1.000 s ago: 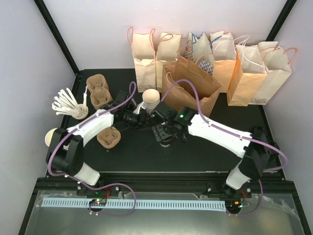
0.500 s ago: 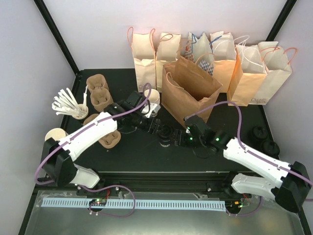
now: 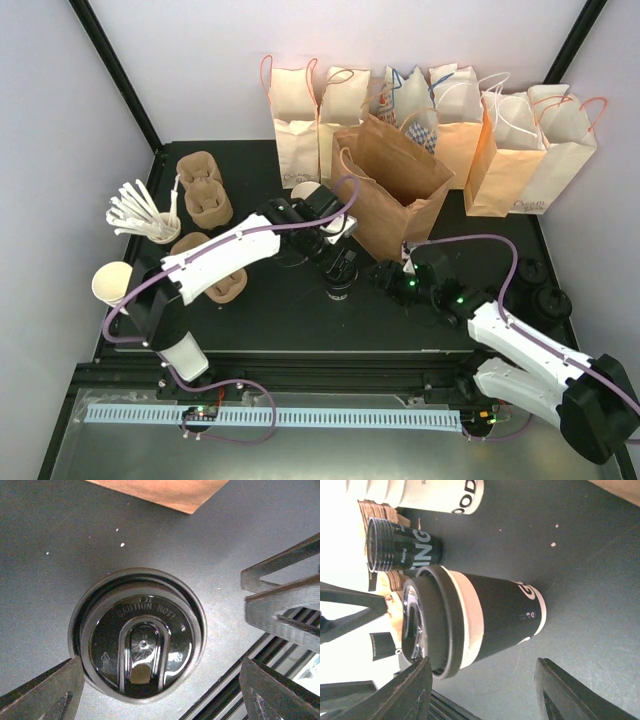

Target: Pack the takeout coffee

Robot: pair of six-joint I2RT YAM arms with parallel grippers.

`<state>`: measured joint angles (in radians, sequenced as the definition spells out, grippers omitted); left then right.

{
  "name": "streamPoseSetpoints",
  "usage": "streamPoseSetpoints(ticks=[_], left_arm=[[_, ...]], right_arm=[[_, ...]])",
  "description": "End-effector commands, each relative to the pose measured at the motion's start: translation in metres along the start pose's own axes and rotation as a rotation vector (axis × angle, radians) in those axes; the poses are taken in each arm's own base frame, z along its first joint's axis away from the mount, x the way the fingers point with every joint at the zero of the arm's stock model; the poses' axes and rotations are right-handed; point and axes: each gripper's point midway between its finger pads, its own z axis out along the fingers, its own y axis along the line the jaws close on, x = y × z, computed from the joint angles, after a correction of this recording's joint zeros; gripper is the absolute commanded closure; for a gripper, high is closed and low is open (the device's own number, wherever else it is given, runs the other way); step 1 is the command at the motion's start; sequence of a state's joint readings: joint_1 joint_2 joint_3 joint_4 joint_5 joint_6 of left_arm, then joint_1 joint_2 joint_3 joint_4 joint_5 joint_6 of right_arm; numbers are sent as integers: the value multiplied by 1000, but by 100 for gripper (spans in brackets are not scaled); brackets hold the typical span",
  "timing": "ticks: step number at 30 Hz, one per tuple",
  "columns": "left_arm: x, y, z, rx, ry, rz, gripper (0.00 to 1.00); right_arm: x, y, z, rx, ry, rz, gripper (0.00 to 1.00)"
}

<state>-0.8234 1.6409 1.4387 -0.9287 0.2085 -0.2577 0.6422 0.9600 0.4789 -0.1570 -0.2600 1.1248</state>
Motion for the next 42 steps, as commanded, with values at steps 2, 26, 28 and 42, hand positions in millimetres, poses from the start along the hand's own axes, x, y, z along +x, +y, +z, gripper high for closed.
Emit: streamPoseSetpoints(ticks=[2,26,28,42], left_arm=[[-2,-1,7,-40,46,24,11],[-13,-3,0,-109,50,8,13],[-12,-1,-1,-117,52,7,12],[-5,-2,28,-86,107,58,14]], right_arm=[[-8,11,2,-66,-10,1,41],[-12,7,14,-89,28,16,48],[-13,8,15,-90,27,16,48],[-15,6,19,-79,35,23,48]])
